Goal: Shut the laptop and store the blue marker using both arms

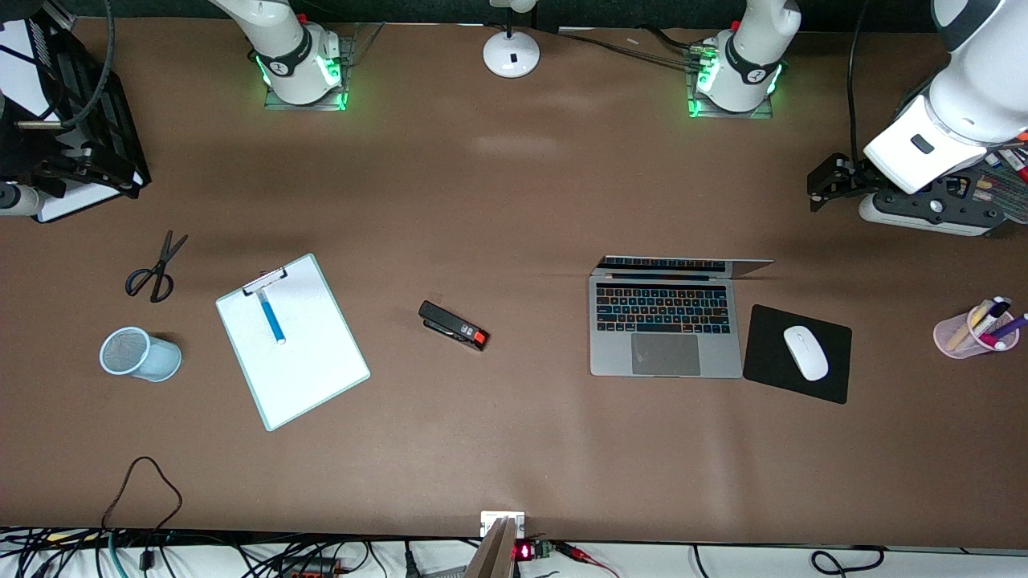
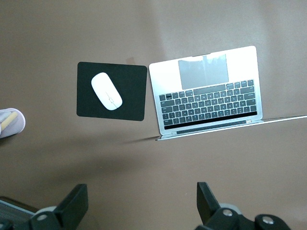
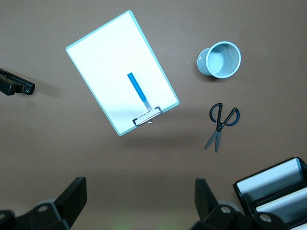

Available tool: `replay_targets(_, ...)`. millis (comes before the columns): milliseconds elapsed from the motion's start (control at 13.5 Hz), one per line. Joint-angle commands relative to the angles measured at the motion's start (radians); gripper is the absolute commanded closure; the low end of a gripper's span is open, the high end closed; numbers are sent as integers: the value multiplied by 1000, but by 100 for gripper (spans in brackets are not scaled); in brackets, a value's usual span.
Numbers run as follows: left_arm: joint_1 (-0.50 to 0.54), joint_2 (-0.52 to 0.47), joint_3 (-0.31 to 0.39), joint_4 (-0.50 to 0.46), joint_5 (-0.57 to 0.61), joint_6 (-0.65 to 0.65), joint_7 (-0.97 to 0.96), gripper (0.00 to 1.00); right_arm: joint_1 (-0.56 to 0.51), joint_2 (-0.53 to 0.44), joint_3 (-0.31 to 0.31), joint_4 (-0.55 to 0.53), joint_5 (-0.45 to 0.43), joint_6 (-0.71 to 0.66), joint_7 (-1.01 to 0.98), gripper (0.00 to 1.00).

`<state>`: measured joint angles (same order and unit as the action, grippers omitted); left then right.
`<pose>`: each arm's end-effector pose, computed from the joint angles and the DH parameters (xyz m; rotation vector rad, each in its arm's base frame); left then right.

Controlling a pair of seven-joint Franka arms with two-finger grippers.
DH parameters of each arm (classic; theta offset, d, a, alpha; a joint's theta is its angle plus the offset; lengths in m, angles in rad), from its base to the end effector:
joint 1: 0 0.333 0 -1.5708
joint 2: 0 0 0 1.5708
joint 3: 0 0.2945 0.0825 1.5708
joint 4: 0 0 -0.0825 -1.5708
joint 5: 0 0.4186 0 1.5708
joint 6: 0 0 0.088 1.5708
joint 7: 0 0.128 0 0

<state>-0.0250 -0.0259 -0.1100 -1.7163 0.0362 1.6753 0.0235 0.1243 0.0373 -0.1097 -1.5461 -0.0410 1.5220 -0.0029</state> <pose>0.5816 -0.0752 0.5322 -3.0917 0.2517 0.0203 0.5930 0.0042 0.5685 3.0946 0.0258 -0.0943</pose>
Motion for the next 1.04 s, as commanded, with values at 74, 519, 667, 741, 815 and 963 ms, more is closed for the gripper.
replay_targets(74,5,50,-3,43,-30,-29,-1,0,5,45,2,-3,17,-11,-8,0)
replay_targets(519,5,129,-2,107,-33,-37,18,22,40,231,4,18,23,122,-8,0)
replay_targets(667,0,129,-10,109,-32,-106,59,73,51,301,4,17,21,211,-11,0)
replay_targets(741,0,129,-10,109,-35,-147,64,80,54,326,4,12,21,246,-14,0)
replay_targets(815,2,127,-10,107,-35,-164,64,90,57,355,4,12,21,272,-28,0)
replay_targets(963,0,127,-11,104,-36,-189,59,98,58,416,4,11,23,338,-57,0)
